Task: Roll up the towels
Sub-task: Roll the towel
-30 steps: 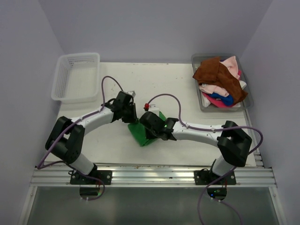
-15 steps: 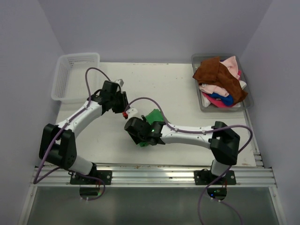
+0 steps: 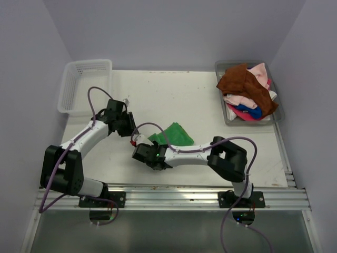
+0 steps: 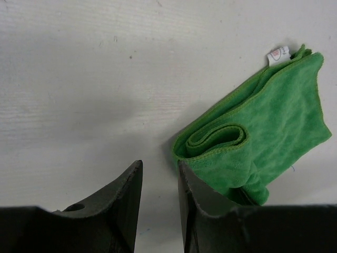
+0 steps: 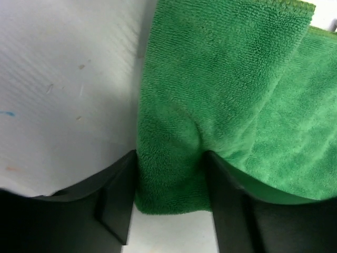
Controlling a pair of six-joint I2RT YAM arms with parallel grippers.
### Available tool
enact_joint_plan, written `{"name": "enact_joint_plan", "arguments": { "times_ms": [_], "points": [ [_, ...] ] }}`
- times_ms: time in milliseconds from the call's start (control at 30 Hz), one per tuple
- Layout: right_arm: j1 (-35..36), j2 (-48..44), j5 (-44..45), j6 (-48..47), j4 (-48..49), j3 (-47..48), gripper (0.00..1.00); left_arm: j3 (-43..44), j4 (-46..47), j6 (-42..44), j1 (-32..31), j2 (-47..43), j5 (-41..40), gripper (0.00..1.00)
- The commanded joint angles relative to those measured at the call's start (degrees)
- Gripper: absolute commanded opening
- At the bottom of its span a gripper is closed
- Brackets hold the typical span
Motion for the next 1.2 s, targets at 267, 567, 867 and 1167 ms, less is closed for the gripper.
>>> {"name": "enact_joint_plan", "arguments": {
  "times_ms": [267,567,867,1167],
  "points": [
    [-4.3,-7.7,-8.6,2.9,11.1,-9.6,0.0,-9.6,6.3,-2.1,0.6,-5.4,9.5,0.48],
    [-9.5,-14.6,-24.8,3.5,21.0,-17.3,0.0,-18.9,15.6,-7.3,-0.8,-12.2,17.1,0.83],
    [-11.1,-16.5,-29.9,4.1,23.2,-19.7,0.0,-22.3,24.7,-12.8,-3.6,-8.3,15.0,0.74],
    [-11.3,-18.0,-30.4,4.1,23.1,-20.7,0.0,-21.1,28.7,-15.3,-4.1,-3.4,12.7,0.66]
  ]
}}
